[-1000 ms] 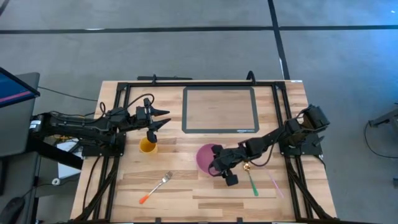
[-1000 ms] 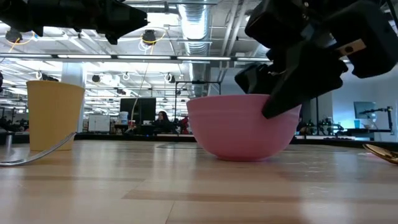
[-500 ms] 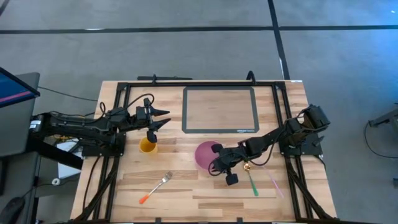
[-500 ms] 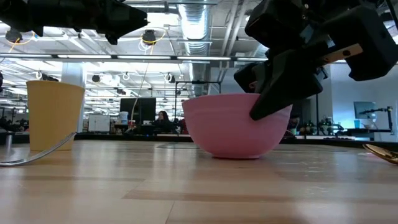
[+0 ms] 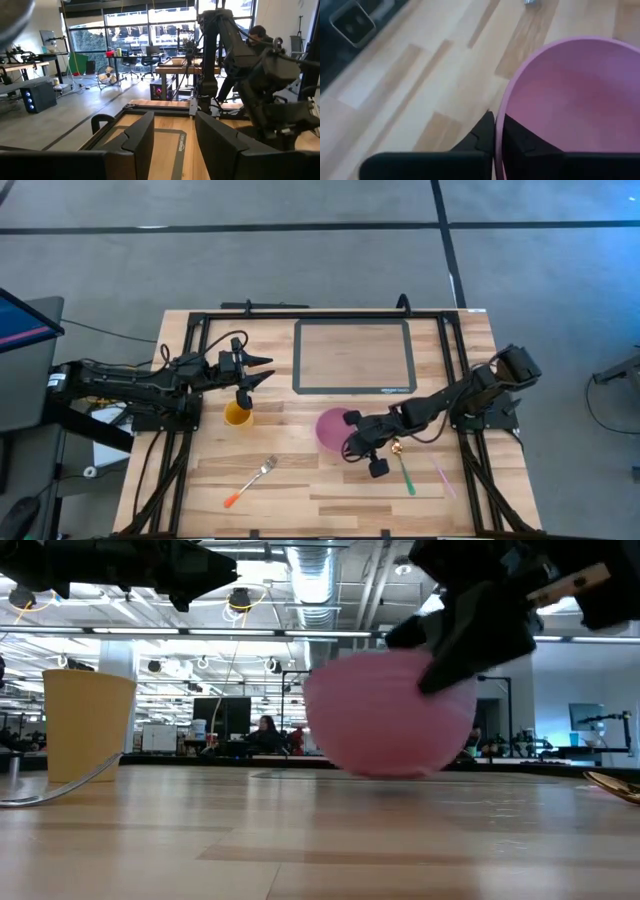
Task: Pick & Place Utensil
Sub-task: Put the pink bowl on the transparent tablemat
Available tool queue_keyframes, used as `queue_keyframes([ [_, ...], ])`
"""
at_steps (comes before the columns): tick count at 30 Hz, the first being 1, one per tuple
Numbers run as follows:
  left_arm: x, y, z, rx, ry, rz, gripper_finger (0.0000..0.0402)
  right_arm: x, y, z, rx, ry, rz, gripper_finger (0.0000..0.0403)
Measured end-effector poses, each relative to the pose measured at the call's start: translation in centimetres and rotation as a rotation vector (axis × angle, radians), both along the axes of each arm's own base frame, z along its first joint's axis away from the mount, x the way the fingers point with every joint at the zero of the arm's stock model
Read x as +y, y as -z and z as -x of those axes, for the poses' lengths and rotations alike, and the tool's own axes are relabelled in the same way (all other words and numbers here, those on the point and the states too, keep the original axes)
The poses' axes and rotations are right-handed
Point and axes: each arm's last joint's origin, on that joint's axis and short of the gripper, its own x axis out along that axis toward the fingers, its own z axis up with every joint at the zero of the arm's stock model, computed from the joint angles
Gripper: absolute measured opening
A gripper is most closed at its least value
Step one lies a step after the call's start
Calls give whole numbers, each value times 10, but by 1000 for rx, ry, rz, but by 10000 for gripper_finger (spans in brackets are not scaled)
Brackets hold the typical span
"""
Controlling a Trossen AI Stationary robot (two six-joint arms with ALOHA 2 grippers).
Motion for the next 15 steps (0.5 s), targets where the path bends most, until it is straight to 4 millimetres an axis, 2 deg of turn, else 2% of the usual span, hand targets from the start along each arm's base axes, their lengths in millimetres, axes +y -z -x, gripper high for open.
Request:
queue_keyframes([
  [8,0,0,0,0,0,0,144,-14,-32,10,-85,0,56,3],
  [15,0,0,0,-1,0,0,144,-50,-51,19,-93,72,119,13],
])
